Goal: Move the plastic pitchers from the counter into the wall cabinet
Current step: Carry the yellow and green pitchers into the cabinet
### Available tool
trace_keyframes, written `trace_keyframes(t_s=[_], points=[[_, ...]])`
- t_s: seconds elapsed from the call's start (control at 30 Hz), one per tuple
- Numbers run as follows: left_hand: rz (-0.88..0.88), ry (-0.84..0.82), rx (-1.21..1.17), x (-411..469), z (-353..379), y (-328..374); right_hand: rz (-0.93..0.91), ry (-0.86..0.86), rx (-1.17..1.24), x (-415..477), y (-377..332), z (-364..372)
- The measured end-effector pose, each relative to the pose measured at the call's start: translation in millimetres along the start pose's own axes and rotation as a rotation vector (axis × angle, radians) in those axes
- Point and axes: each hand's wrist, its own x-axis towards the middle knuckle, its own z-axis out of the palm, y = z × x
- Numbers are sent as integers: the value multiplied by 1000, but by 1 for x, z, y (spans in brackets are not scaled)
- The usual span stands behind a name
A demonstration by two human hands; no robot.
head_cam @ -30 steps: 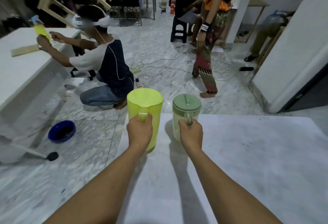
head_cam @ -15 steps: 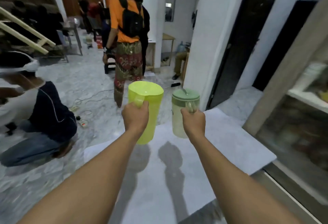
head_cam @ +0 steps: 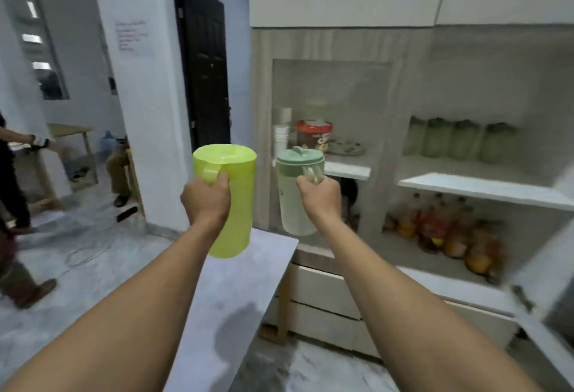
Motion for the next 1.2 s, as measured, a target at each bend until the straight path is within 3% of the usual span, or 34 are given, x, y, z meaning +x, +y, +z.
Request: trace_keyframes(t_s=[0.27, 0.5, 0.87, 1.2], points=[[134, -230, -158, -69, 98, 99, -16, 303, -91, 23, -10, -153], [165, -387, -257, -135, 180, 162, -5, 442, -135, 43, -2, -269], [152, -464, -374, -211, 299, 244, -17, 491, -147, 99, 14, -416], [163, -448, -411, -232, 385, 290, -36, 507, -110, 163, 22, -479]])
